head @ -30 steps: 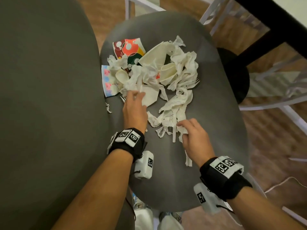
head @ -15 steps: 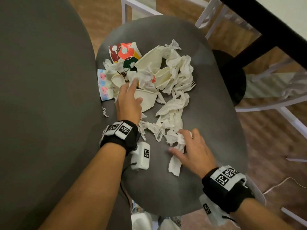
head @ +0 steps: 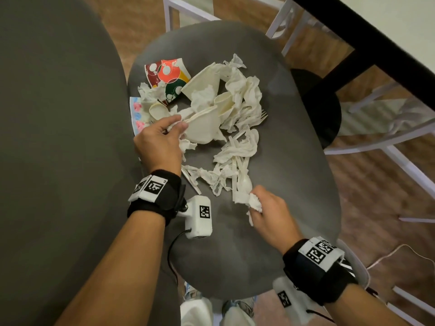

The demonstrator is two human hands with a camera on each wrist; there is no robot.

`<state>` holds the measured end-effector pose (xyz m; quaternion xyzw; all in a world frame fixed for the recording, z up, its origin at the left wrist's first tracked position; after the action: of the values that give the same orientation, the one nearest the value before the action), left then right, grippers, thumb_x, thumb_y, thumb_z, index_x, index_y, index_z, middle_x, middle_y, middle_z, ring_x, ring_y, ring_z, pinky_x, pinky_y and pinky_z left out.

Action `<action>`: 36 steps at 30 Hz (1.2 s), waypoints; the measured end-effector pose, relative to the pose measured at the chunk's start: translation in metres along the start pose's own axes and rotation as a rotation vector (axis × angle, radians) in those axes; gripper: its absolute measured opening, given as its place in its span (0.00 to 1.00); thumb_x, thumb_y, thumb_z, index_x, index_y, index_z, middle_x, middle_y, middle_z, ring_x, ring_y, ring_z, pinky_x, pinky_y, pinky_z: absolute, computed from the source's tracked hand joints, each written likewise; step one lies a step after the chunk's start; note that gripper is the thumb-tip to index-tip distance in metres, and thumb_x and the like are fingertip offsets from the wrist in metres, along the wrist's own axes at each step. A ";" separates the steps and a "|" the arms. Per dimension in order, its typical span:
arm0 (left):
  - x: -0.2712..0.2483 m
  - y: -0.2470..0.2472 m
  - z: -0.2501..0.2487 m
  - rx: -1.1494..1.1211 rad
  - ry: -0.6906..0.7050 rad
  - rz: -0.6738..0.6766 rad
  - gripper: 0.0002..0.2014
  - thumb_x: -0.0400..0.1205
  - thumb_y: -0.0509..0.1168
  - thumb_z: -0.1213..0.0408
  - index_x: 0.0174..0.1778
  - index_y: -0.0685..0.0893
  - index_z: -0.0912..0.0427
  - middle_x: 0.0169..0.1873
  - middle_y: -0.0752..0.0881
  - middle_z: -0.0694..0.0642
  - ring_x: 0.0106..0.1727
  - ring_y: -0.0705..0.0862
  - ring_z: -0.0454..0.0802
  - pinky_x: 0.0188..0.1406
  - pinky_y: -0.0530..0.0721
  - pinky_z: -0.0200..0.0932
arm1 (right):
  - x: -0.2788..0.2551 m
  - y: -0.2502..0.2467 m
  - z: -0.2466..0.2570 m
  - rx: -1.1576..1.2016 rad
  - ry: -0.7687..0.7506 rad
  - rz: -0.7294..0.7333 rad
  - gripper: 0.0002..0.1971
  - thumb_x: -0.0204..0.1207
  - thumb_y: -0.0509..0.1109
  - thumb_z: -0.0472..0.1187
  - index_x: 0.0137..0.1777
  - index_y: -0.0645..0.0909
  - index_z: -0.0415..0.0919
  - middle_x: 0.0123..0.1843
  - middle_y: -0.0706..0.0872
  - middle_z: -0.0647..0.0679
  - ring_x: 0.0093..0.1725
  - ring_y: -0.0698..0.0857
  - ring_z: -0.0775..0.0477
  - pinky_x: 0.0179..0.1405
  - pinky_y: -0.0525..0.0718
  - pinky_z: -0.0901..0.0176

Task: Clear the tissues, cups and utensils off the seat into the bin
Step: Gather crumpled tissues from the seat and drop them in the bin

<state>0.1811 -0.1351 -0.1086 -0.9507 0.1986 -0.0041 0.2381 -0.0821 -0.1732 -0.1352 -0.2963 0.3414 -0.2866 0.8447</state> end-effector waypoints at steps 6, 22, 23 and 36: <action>-0.020 0.000 0.002 -0.028 -0.045 0.029 0.10 0.71 0.78 0.63 0.48 0.93 0.54 0.42 0.90 0.45 0.40 0.86 0.32 0.46 0.78 0.19 | -0.001 -0.014 -0.006 0.196 0.029 -0.120 0.16 0.69 0.60 0.26 0.46 0.86 0.43 0.37 0.83 0.54 0.37 0.78 0.54 0.36 0.73 0.69; -0.058 0.021 0.029 -0.302 -0.312 0.174 0.07 0.81 0.69 0.53 0.39 0.86 0.49 0.40 0.87 0.43 0.42 0.83 0.33 0.44 0.77 0.25 | -0.019 -0.024 -0.051 0.255 0.315 -0.150 0.29 0.72 0.68 0.64 0.26 0.64 0.41 0.21 0.70 0.52 0.26 0.70 0.51 0.27 0.68 0.57; -0.061 0.020 0.034 -0.281 -0.350 0.164 0.13 0.77 0.73 0.51 0.31 0.80 0.50 0.33 0.83 0.44 0.37 0.80 0.36 0.37 0.75 0.24 | -0.021 -0.024 -0.050 0.237 0.329 -0.132 0.31 0.71 0.66 0.68 0.25 0.65 0.40 0.20 0.71 0.50 0.26 0.71 0.49 0.28 0.69 0.55; -0.101 0.015 0.057 -0.559 -0.553 0.100 0.16 0.78 0.62 0.78 0.53 0.89 0.59 0.50 0.91 0.60 0.52 0.90 0.53 0.53 0.87 0.43 | -0.027 -0.013 -0.074 0.302 0.284 -0.048 0.07 0.80 0.66 0.44 0.49 0.86 0.48 0.47 0.89 0.55 0.50 0.82 0.56 0.43 0.71 0.71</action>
<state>0.0880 -0.0833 -0.1572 -0.9333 0.1665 0.3180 0.0147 -0.1572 -0.1863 -0.1589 -0.1311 0.4032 -0.3933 0.8158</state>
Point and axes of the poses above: each hand's wrist, its own x-axis towards the middle knuckle, its own y-axis out of the palm, z = x × y, the point moved 7 cm from there along x, towards the middle knuckle
